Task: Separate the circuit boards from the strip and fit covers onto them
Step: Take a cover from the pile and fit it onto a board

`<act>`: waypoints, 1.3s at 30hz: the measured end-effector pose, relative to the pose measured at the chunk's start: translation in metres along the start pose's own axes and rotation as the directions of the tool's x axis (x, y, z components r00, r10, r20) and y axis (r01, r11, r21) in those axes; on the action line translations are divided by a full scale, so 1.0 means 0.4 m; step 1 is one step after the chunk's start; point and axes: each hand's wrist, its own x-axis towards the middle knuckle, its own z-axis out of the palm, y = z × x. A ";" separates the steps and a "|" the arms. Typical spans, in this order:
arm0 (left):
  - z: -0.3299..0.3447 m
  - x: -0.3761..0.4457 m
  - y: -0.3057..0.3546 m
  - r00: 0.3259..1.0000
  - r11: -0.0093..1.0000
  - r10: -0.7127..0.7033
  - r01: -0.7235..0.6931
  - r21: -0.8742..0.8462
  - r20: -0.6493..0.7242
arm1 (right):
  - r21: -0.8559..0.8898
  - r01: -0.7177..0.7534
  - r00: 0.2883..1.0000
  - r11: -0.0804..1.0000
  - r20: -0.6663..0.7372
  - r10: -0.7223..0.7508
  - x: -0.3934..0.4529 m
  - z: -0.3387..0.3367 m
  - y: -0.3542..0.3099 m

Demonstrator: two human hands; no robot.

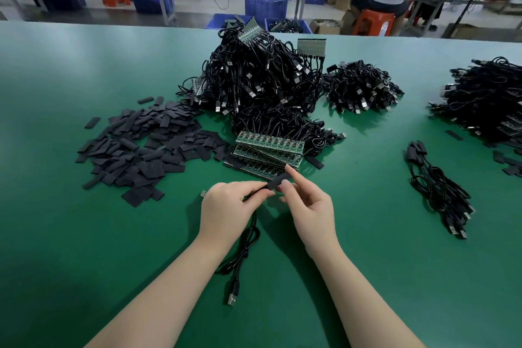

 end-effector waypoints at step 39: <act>0.018 0.000 -0.015 0.946 0.946 0.323 -0.324 0.030 0.010 | 0.054 -0.003 0.997 0.999 -0.077 0.007 -0.008 0.001 -0.028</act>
